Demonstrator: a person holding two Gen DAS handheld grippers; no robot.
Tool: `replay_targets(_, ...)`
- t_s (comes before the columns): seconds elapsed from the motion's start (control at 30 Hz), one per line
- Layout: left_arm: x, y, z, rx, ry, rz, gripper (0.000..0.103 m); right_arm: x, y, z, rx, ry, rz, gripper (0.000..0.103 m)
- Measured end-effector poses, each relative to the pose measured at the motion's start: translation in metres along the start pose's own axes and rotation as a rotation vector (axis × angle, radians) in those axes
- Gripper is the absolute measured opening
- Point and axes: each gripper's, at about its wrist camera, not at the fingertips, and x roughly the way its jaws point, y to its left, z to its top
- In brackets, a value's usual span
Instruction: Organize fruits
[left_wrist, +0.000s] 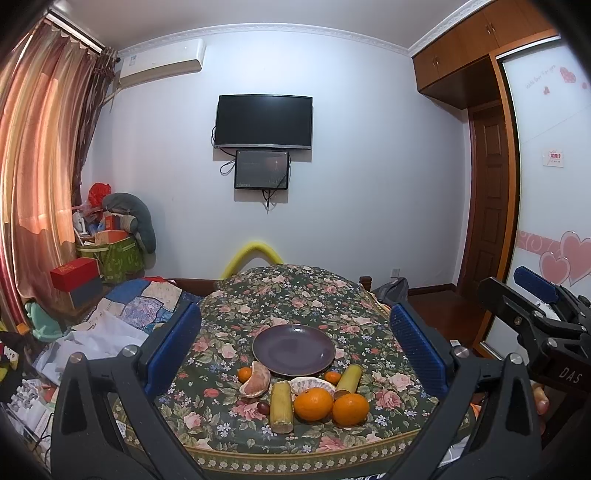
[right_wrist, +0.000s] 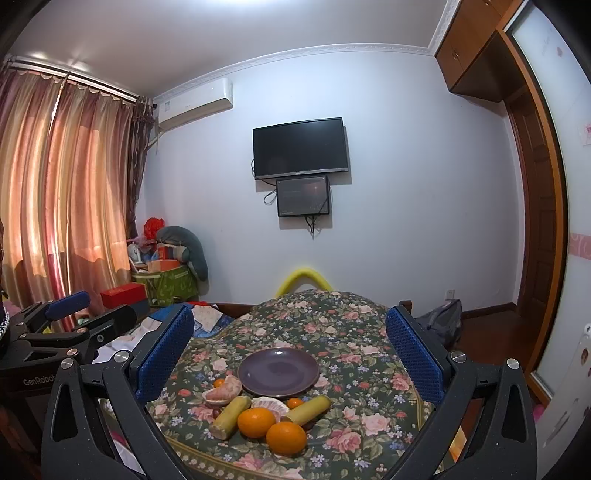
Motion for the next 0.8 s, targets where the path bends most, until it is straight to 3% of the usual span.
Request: replay_targets(0.8,0.0049,-0.0016,-0.0024,0.001,0.004,0.002,0.103,0.0016,-0.0002,-0.0018,0.000,0.005,0.002,0.103)
